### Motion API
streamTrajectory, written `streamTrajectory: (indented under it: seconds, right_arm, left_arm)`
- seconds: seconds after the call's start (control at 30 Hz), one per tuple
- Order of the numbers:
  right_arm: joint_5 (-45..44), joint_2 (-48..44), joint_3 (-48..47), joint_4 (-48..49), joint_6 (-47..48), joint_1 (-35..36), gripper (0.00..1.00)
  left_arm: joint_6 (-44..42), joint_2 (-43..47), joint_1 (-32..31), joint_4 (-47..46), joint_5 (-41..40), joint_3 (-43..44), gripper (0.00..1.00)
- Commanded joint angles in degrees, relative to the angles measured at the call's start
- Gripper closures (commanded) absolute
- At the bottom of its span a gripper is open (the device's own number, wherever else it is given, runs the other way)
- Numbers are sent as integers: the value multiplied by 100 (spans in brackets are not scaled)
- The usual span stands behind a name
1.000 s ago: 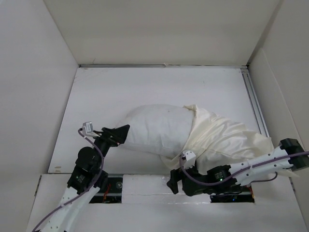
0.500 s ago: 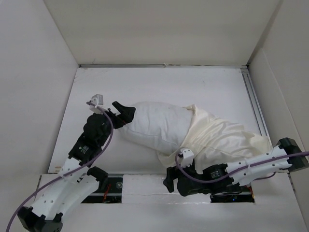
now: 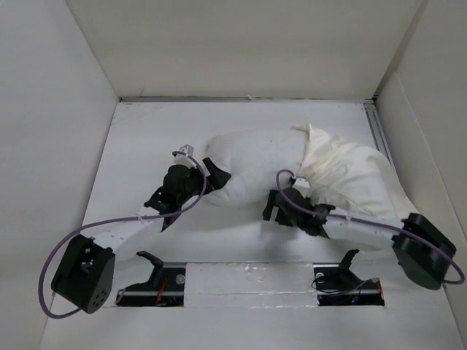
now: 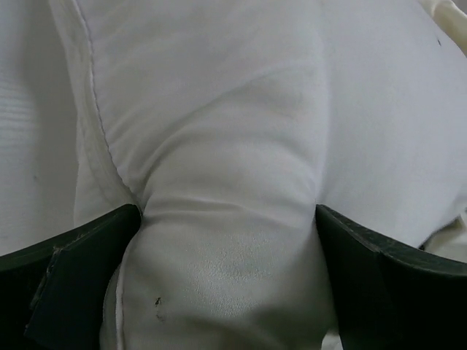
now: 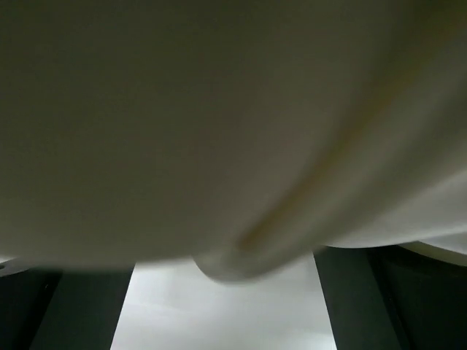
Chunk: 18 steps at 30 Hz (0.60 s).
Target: Put the pillow into the pillowcase
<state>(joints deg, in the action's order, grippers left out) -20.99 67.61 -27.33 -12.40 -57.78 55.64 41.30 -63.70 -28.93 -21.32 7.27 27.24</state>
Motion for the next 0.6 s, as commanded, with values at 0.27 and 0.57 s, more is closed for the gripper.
streamTrajectory:
  seconds: [0.27,0.57]
  right_arm:
    - [3172,4285,-4301,531,3860,-1381,0]
    - [-227,2040,-2236,-368,983,-318,0]
  left_arm:
    - [343,532,19,-163,-1094,-219,0]
    - [-228,1237,212,550,-1623,-211,0]
